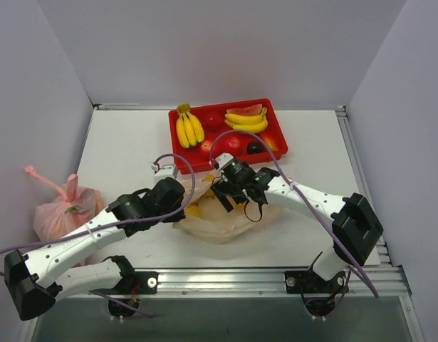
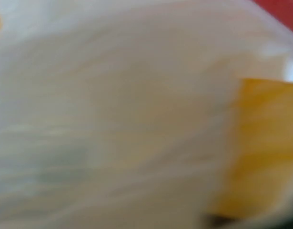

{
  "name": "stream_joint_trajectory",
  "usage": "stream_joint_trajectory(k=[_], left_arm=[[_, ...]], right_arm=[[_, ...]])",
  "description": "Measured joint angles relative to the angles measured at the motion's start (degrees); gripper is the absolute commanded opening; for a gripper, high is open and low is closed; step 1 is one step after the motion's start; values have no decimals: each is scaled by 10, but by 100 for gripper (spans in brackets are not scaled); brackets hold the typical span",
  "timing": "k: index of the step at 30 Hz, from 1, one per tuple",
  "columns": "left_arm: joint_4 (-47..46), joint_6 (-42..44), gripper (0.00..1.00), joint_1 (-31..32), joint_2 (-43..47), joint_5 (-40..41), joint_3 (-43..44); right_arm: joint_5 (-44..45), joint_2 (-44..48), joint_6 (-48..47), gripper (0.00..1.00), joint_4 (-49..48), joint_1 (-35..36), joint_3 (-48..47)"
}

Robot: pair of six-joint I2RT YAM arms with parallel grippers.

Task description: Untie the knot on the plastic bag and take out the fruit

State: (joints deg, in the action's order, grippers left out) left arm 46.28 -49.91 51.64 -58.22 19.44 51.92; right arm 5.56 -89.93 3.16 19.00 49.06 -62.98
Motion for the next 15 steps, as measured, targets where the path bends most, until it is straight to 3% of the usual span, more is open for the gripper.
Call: stream_joint_trajectory(k=[3, 7, 15], left_arm=[[0, 2, 4, 0, -2, -3, 0], [-1, 6, 4, 0, -11, -9, 0], [-14, 9, 4, 0, -21, -22, -10]], right_arm=[[31, -1, 3, 99, -12, -8, 0], [31, -20, 5, 99, -30, -23, 0], [-114, -93, -3, 95, -56, -78, -1]])
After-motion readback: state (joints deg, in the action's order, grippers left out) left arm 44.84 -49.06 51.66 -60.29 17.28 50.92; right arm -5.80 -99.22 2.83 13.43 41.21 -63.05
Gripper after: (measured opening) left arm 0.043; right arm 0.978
